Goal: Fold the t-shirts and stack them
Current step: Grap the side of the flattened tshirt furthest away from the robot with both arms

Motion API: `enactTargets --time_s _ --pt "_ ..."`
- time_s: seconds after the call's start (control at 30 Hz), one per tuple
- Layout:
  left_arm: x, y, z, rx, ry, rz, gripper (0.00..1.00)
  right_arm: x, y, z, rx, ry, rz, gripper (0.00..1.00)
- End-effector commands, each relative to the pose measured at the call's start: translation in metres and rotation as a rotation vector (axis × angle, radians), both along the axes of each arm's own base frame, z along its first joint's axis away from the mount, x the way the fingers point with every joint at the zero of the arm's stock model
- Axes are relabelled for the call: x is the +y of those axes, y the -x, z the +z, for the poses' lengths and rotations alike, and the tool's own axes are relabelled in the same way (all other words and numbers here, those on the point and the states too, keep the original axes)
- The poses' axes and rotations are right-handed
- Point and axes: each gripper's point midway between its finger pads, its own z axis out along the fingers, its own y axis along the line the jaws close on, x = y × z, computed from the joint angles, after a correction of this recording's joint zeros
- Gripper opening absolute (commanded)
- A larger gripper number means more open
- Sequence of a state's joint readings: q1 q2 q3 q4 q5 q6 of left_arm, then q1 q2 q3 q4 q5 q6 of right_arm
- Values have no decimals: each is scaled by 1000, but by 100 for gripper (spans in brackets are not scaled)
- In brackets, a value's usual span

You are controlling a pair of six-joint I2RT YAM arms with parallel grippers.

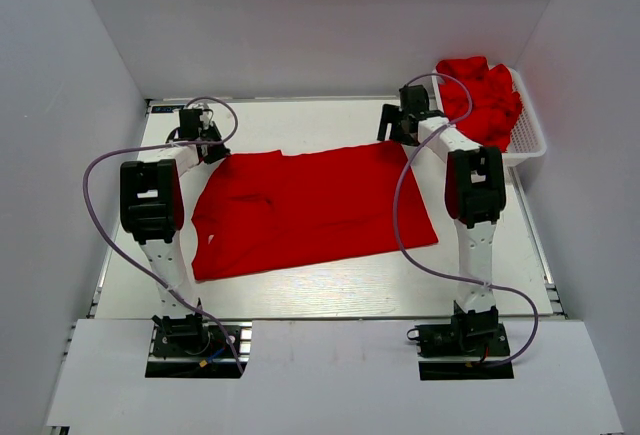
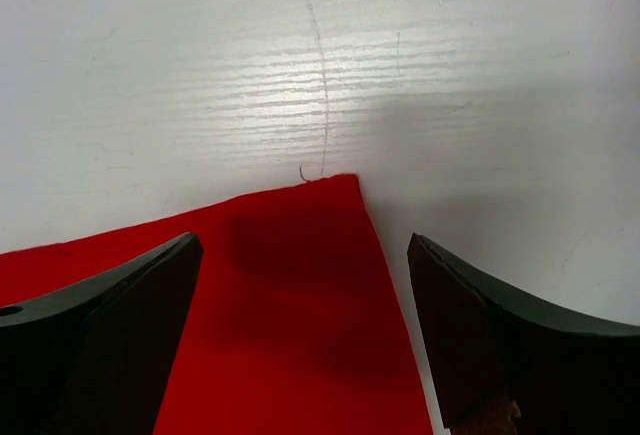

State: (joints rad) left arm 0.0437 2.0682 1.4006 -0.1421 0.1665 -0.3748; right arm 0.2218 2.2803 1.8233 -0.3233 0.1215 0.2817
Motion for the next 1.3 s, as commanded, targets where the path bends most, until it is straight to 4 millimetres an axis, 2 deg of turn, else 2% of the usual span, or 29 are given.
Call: enactTargets --time_s 0.0,0.1,0.17,0.27,0.37,0.43,0.6,0.67,0.77,0.8,0.83,0.9,0.97,1.03,1.07,1.1,1.2,1.23,1.27 --pt "-4 -5 42 -96 5 -28 0 -5 -8 3 -11 -1 -28 90" --pt "-4 -5 42 -97 -2 -34 0 -4 -6 -1 -3 -3 -35 84" --pt "-6 -4 43 -97 5 -42 0 -6 -3 -8 9 0 -49 71" --pt "-6 -4 43 -97 5 -42 0 -6 -5 -9 2 -1 -47 65" --pt "-10 -4 43 -99 -2 -58 0 -6 -8 -13 0 -1 -52 66" --pt "-12 -4 43 -99 4 -65 0 -6 -8 -17 10 -3 -71 72" --pt "-12 -4 43 -99 4 -65 0 -6 -10 -22 16 -9 -85 72" --pt "-12 -4 43 -99 4 -65 0 -4 -11 -25 21 -12 -86 64" --pt "-12 -4 43 -99 4 -65 0 -6 -10 -28 27 -6 -81 33" --pt "-12 -4 43 -99 4 -65 0 -5 -8 -29 31 -3 -79 17" --pt "-12 -5 44 -108 3 -65 0 -5 -9 -29 24 0 -71 12" --pt "-14 -5 45 -109 11 -74 0 -2 -11 -22 9 4 -55 0" --pt "-16 -5 45 -110 19 -84 0 -2 -15 -17 -15 0 -50 0" --pt "-17 -14 60 -148 17 -99 0 -3 -23 -2 -61 1 -44 0" --pt "-17 -14 57 -135 19 -99 0 -2 -25 4 -77 5 -40 0" --pt "-18 -20 67 -162 15 -112 0 -3 -29 15 -107 12 -28 0" --pt "-18 -25 77 -181 7 -118 0 -6 -39 44 -179 13 -25 0" --pt "-19 -31 90 -213 4 -136 0 -6 -41 55 -208 20 -25 0" --pt "-21 -31 93 -210 10 -143 0 -8 -42 65 -232 22 -34 0"
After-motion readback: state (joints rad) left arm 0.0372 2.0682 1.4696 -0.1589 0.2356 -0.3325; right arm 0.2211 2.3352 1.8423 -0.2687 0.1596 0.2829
